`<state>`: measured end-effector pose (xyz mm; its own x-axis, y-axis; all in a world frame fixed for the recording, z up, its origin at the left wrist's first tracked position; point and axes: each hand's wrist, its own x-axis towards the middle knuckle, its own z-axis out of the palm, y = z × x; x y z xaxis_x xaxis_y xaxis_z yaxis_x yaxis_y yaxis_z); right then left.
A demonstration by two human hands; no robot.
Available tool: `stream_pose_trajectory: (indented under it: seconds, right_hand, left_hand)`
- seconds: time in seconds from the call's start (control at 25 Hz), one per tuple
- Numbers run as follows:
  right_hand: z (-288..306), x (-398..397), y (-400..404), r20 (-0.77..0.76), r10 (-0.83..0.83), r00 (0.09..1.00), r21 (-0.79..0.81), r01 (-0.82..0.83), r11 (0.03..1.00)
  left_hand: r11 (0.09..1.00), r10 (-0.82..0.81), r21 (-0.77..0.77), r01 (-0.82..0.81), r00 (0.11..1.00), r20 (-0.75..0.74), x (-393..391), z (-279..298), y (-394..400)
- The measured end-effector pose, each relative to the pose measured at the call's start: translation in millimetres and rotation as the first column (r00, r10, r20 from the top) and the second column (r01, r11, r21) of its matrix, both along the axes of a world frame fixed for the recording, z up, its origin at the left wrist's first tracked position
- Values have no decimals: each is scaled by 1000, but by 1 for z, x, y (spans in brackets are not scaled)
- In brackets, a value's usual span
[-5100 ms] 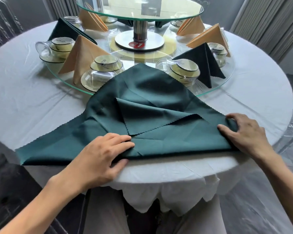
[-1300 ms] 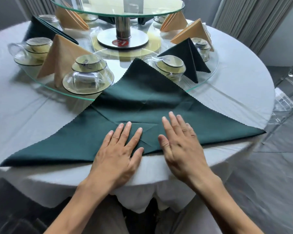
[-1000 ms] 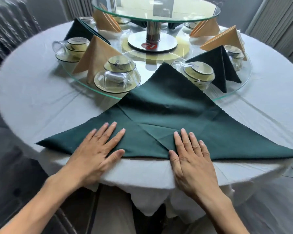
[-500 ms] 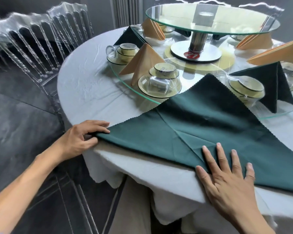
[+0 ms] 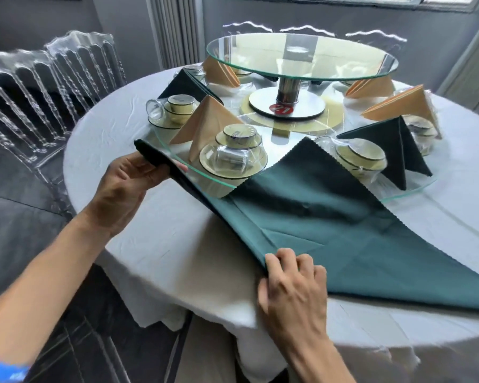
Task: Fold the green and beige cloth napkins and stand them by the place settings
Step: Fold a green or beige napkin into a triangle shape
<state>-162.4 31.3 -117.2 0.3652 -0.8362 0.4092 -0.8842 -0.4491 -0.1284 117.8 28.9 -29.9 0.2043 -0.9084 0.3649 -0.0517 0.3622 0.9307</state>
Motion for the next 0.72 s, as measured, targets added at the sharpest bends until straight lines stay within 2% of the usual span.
stream_pose_trajectory:
  seconds: [0.12,0.2,0.32,0.48,0.6,0.72]
  right_hand:
    - [-1,-1,16,143,22,989,-59,-14,998]
    - [-6,-8,28,232,31,972,-56,-18,998]
    - [-10,-17,39,365,-55,930,94,22,995]
    - [-10,-24,38,418,-119,901,188,42,981]
    - [-7,-29,29,386,-123,914,249,26,968]
    - [-5,-30,20,315,-129,940,197,68,978]
  left_hand:
    - [998,-44,-36,44,999,-16,-18,22,-12]
    - [998,-63,34,62,997,34,-30,29,-23]
    - [984,-29,176,0,986,162,-53,16,-44]
    - [946,31,295,-133,945,326,-76,-15,-78]
    - [926,99,241,-290,803,587,-91,-26,-105]
    - [914,142,146,-379,636,758,-101,-28,-125]
